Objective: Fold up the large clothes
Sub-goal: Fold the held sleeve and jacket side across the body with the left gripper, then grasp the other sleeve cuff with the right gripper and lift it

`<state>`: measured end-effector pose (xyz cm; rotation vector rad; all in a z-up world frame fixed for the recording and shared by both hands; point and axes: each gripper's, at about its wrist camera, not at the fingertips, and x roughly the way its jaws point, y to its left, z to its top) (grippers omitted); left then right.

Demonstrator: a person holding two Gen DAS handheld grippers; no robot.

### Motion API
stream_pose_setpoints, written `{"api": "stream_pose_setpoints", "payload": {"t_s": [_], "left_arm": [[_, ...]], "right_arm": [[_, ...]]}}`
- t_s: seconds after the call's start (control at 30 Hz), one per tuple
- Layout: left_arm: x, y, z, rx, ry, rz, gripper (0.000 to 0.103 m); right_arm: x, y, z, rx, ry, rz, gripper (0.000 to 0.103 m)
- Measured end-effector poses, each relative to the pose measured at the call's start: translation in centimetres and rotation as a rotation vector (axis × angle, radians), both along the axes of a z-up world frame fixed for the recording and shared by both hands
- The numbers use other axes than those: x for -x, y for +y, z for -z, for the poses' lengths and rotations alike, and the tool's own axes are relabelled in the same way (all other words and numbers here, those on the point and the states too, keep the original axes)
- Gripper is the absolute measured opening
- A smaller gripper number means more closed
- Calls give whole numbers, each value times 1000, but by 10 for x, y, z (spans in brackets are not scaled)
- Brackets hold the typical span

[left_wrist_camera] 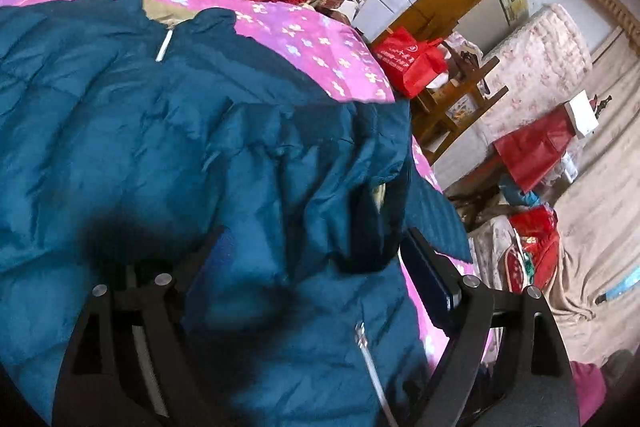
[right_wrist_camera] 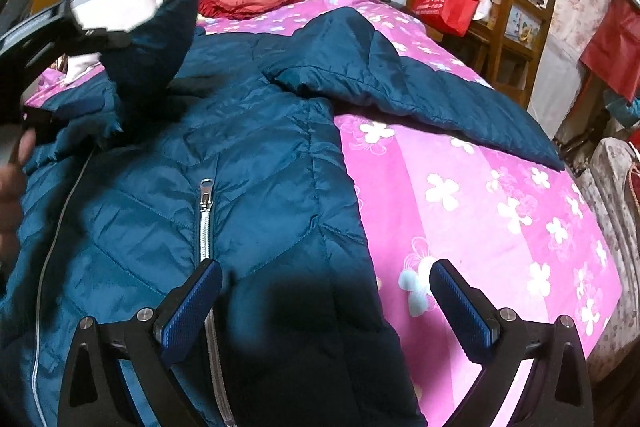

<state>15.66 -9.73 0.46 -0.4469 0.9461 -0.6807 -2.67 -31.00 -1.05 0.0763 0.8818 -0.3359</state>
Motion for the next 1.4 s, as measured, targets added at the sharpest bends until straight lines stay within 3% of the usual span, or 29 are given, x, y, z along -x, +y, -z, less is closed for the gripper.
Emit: {"api": "stream_pose_setpoints", "payload": {"t_s": [0.13, 0.27, 0.47, 0.57, 0.67, 0.8, 0.87, 0.97, 1.03, 1.17, 1.4], "left_arm": [[11, 35, -1, -6, -19, -47, 85], [19, 91, -1, -77, -74, -158, 85], [33, 197, 12, -195, -109, -506, 85], [33, 224, 29, -224, -82, -608, 85], [26, 230, 42, -317, -59, -633, 85], [10, 227, 43, -318, -60, -644, 85], [2, 223, 42, -317, -69, -631, 85], [-8, 213, 45, -365, -71, -580, 85], [-20, 208, 59, -429, -25, -545, 85], [-20, 207, 66, -447, -13, -527, 86], [-18, 200, 69, -470, -7, -492, 95]], "right_arm": [[1, -6, -3, -13, -23, 29, 103], [3, -10, -11, -39, -76, 56, 103], [-22, 11, -33, -78, -200, 27, 103], [-58, 36, -45, -99, -228, -30, 103], [-98, 69, -48, -82, -228, -107, 103], [-140, 95, -31, -50, -195, -205, 103], [-157, 89, -11, -118, -149, -218, 103], [-183, 69, 21, -207, -4, -193, 103], [-183, 63, 25, -218, -14, -191, 103], [-182, 70, 27, -179, -1, -206, 103], [-174, 64, 27, -206, -27, -220, 103]]}}
